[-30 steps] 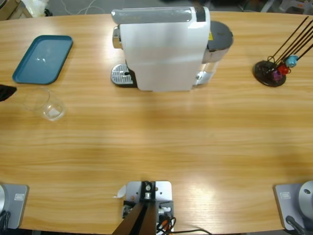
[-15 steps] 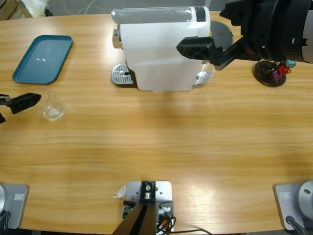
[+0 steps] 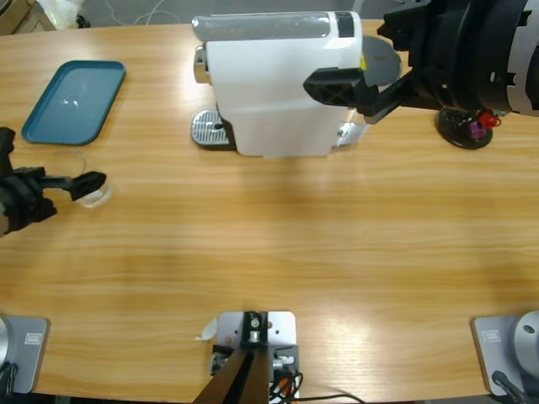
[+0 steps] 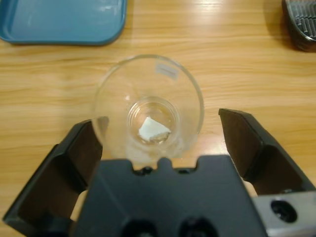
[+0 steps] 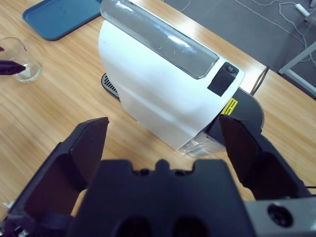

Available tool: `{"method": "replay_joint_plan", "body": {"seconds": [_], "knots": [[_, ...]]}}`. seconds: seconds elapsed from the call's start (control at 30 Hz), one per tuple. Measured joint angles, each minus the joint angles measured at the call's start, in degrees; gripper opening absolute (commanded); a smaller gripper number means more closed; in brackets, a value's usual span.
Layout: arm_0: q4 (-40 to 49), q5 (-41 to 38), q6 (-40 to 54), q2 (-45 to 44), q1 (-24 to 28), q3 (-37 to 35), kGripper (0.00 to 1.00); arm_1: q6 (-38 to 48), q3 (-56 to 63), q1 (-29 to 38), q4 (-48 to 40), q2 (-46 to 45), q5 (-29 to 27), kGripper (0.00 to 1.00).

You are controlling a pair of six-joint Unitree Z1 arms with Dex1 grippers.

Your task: Pour coffee

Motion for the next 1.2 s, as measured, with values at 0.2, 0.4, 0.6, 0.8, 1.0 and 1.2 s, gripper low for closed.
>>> {"method": "replay_joint_plan", "body": {"seconds": [0.2, 0.4, 0.6, 0.8, 1.0, 1.2], "knots": [[-5.5, 4.3, -0.4, 3.8, 0.0, 2.2, 0.987, 0.0, 1.3, 0.0, 0.0, 0.1, 0.0, 1.000], [-6.0, 5.7, -0.4, 3.8, 0.0, 2.2, 0.860, 0.3, 2.1, 0.0, 0.0, 0.4, 0.0, 1.000], [-6.0, 5.7, -0.4, 3.8, -1.0, 2.2, 0.828, 0.6, 2.1, 0.0, -0.1, 0.5, 0.0, 1.000], [-6.0, 5.7, -0.4, 4.3, -1.6, 2.2, 0.037, 0.9, 2.1, 0.0, -0.4, 0.9, -0.1, 1.000], [-6.0, 5.7, -0.3, 4.5, -1.6, 2.2, 0.000, 0.9, 2.1, 0.0, -0.5, 0.9, -0.1, 1.000], [-6.0, 4.5, 6.1, 4.5, -1.1, 1.6, 0.000, 0.9, 2.7, 0.0, -0.6, 0.9, -0.1, 1.000]]}}
